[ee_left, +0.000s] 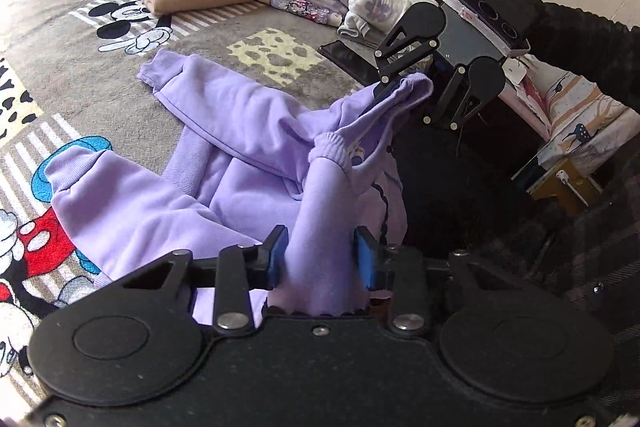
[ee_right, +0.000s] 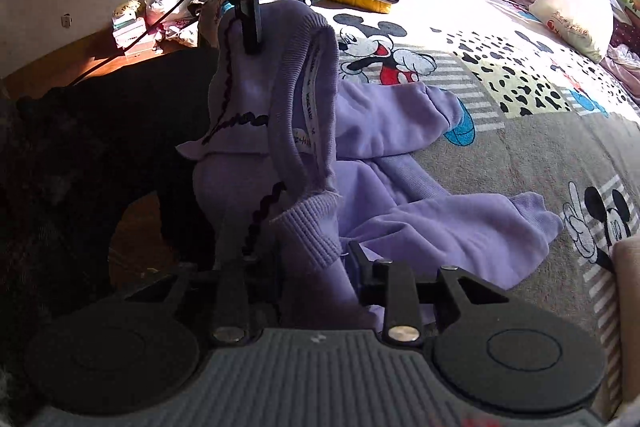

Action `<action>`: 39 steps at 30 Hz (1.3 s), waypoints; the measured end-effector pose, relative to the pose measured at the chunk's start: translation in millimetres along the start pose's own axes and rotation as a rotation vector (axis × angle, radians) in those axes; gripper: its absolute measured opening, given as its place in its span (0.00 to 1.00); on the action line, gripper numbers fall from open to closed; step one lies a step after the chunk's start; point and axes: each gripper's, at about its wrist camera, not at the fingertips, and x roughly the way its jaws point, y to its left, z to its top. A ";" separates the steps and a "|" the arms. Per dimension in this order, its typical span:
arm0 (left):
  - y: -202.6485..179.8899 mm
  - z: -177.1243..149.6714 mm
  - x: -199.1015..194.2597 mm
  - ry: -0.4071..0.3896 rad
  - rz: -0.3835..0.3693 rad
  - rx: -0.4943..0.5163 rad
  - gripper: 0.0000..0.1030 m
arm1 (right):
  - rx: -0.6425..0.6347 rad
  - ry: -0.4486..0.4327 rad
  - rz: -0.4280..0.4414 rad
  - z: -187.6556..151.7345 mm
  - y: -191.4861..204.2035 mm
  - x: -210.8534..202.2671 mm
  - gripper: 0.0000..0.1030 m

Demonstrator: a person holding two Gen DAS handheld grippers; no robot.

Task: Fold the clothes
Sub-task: 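Lift the sweatshirt with both tools, shaking it out to hang open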

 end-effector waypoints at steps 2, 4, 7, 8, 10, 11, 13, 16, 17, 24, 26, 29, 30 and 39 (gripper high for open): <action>-23.4 -8.0 8.9 0.024 0.088 0.072 0.22 | -0.019 0.021 -0.020 -4.4 12.8 1.0 0.31; -45.7 -13.9 15.7 0.038 0.212 0.173 0.12 | -0.057 0.042 -0.050 -7.7 25.2 2.9 0.09; -65.5 -0.7 -3.2 -0.025 0.415 0.283 0.10 | -0.101 0.024 -0.125 -2.2 35.1 -7.2 0.08; -69.3 5.8 -12.2 -0.058 0.472 0.300 0.10 | -0.110 0.011 -0.164 4.1 34.3 -15.8 0.08; -75.3 21.2 -39.8 -0.137 0.555 0.325 0.10 | -0.122 -0.013 -0.240 18.5 30.7 -34.7 0.08; -78.9 28.3 -52.3 -0.173 0.593 0.339 0.10 | -0.120 -0.034 -0.285 27.6 26.7 -48.0 0.08; -88.8 43.0 -82.0 -0.248 0.645 0.357 0.10 | -0.116 -0.083 -0.377 46.7 18.1 -77.4 0.08; -108.5 55.8 -119.4 -0.330 0.707 0.396 0.10 | -0.117 -0.137 -0.457 69.6 14.0 -117.0 0.08; -117.4 57.8 -130.8 -0.353 0.724 0.414 0.10 | -0.123 -0.149 -0.476 76.8 14.6 -129.7 0.08; -165.1 46.1 -162.6 -0.428 0.790 0.513 0.10 | -0.237 -0.174 -0.499 103.6 43.4 -192.7 0.08; -175.7 39.5 -169.2 -0.434 0.775 0.531 0.10 | -0.258 -0.176 -0.482 106.3 51.0 -200.9 0.08; -184.9 31.8 -179.6 -0.435 0.730 0.551 0.10 | -0.276 -0.182 -0.427 107.8 63.1 -211.2 0.08; -185.7 30.0 -182.0 -0.431 0.713 0.558 0.10 | -0.274 -0.184 -0.401 108.1 66.4 -214.6 0.08; -106.3 43.7 -137.5 -0.266 0.640 0.496 0.10 | -0.234 -0.096 -0.250 118.3 34.6 -179.6 0.07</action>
